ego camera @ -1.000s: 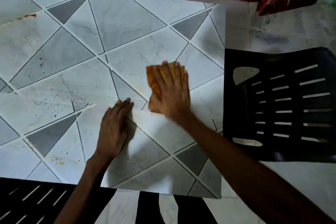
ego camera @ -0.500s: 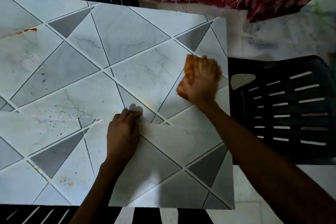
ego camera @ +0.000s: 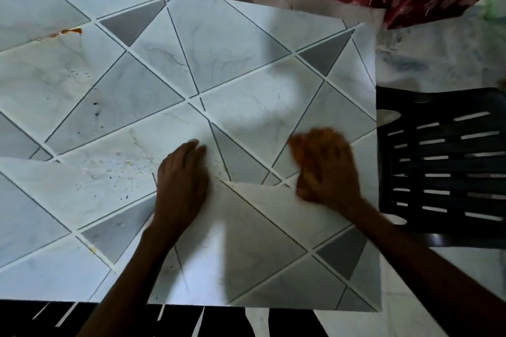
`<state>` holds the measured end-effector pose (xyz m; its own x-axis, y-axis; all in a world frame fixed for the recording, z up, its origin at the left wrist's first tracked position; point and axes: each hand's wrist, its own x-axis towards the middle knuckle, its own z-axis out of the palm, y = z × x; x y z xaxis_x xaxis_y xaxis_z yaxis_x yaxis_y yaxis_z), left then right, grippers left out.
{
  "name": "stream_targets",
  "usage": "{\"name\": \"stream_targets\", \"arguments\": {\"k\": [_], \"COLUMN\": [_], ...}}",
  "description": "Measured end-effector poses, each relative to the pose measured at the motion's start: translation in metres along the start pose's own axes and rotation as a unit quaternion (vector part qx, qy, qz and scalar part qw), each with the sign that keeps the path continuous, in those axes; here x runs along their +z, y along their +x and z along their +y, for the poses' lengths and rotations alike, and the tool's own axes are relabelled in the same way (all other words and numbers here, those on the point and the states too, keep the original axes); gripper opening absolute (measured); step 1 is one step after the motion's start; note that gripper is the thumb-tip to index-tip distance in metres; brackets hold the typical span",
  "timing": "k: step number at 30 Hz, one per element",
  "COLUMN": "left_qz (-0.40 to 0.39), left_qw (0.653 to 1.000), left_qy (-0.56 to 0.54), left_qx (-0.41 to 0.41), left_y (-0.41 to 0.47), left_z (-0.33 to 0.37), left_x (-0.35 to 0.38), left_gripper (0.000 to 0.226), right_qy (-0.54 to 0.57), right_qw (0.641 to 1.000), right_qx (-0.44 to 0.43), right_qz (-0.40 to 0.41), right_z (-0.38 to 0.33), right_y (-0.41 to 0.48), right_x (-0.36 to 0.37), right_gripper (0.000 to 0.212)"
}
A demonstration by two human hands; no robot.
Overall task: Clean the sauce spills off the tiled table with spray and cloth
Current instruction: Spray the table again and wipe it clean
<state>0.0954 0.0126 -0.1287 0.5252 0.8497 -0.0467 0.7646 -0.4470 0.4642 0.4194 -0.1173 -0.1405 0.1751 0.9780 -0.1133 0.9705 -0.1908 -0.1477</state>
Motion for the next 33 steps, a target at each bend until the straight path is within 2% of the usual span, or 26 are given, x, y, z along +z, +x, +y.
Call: {"name": "stream_targets", "arguments": {"k": [2, 4, 7, 10, 13, 16, 18, 21, 23, 25, 27, 30, 33], "left_qz": [0.008, 0.024, 0.052, 0.073, 0.078, 0.055, 0.027, 0.005, 0.009, 0.015, 0.015, 0.023, 0.016], "left_qw": [1.000, 0.998, 0.996, 0.995, 0.996, 0.997, 0.999, 1.000, 1.000, 0.999, 0.997, 0.996, 0.996], "left_qy": [-0.020, -0.054, -0.079, -0.061, -0.042, -0.041, -0.026, -0.007, -0.006, 0.004, 0.012, 0.020, 0.036], "left_qx": [0.009, 0.015, 0.004, -0.018, -0.033, -0.032, -0.020, -0.010, -0.022, -0.046, -0.069, -0.085, -0.084], "left_y": [-0.001, 0.001, 0.000, -0.004, -0.011, -0.022, -0.027, -0.033, -0.036, -0.038, -0.041, -0.047, -0.051], "left_z": [-0.004, -0.007, -0.016, -0.028, -0.043, -0.053, -0.057, -0.063, -0.066, -0.071, -0.078, -0.090, -0.106], "left_x": [-0.002, -0.005, -0.016, -0.032, -0.041, -0.041, -0.038, -0.036, -0.037, -0.039, -0.045, -0.057, -0.064], "left_gripper": [0.055, 0.059, 0.062, 0.065, 0.063, 0.061, 0.060, 0.057, 0.056, 0.057, 0.063, 0.054, 0.050], "right_qy": [-0.015, -0.029, -0.026, -0.016, 0.008, -0.013, -0.021, -0.031, -0.031, -0.048, -0.046, -0.009, -0.007], "right_qw": [0.994, 0.990, 0.996, 0.995, 0.979, 0.968, 0.981, 0.999, 0.997, 0.994, 0.998, 0.988, 0.962], "right_qx": [0.102, 0.131, 0.041, -0.091, -0.202, -0.244, -0.188, -0.025, 0.074, 0.093, 0.013, -0.154, -0.268], "right_qz": [0.021, 0.039, 0.071, 0.038, -0.015, -0.051, -0.048, -0.019, 0.014, 0.028, 0.042, 0.007, -0.051], "right_z": [-0.005, -0.038, -0.109, -0.157, -0.155, -0.111, -0.081, -0.071, -0.100, -0.148, -0.201, -0.254, -0.234], "right_y": [0.068, 0.126, 0.147, 0.087, 0.002, -0.039, -0.024, 0.049, 0.114, 0.160, 0.164, 0.096, 0.016], "right_x": [-0.006, -0.011, -0.004, 0.009, 0.016, 0.010, 0.002, -0.005, -0.006, -0.007, -0.001, 0.014, 0.020], "right_gripper": [0.076, 0.074, 0.075, 0.073, 0.072, 0.075, 0.075, 0.071, 0.068, 0.067, 0.067, 0.070, 0.073]}}
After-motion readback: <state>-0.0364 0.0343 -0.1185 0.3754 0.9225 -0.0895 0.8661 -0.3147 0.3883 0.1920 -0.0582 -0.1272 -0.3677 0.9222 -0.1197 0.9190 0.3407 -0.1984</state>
